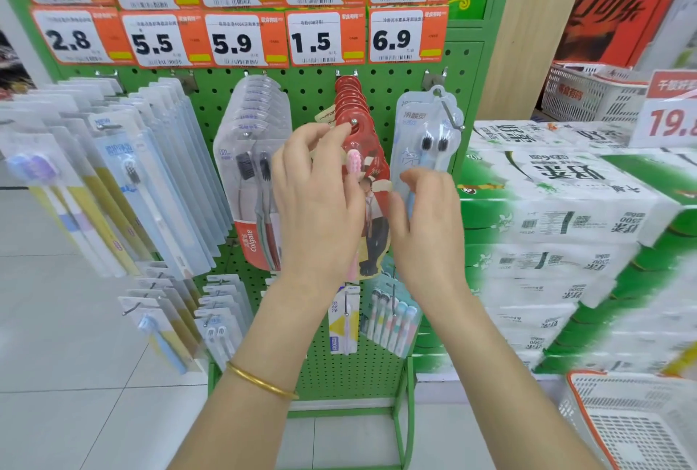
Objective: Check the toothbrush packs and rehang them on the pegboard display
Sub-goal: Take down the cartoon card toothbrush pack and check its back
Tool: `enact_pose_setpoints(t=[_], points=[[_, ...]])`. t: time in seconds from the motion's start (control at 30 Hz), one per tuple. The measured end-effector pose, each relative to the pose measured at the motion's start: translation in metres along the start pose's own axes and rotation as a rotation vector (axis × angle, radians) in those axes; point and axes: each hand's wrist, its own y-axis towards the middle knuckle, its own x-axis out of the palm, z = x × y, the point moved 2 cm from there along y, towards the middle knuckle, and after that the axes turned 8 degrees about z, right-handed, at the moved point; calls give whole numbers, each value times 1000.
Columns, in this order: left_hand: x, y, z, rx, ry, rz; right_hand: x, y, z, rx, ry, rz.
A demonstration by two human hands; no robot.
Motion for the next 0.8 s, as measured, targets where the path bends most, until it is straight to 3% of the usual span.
enact_pose_setpoints(t=[0.23, 0.47, 0.8], points=[[-1, 9, 0, 15, 1, 5, -2, 80, -42, -169, 130, -5], [-1, 14, -3, 25, 10, -6, 59, 164, -37, -60, -175, -353], [-7, 18, -10, 21, 11, -14, 99, 188, -27, 56, -255, -423]])
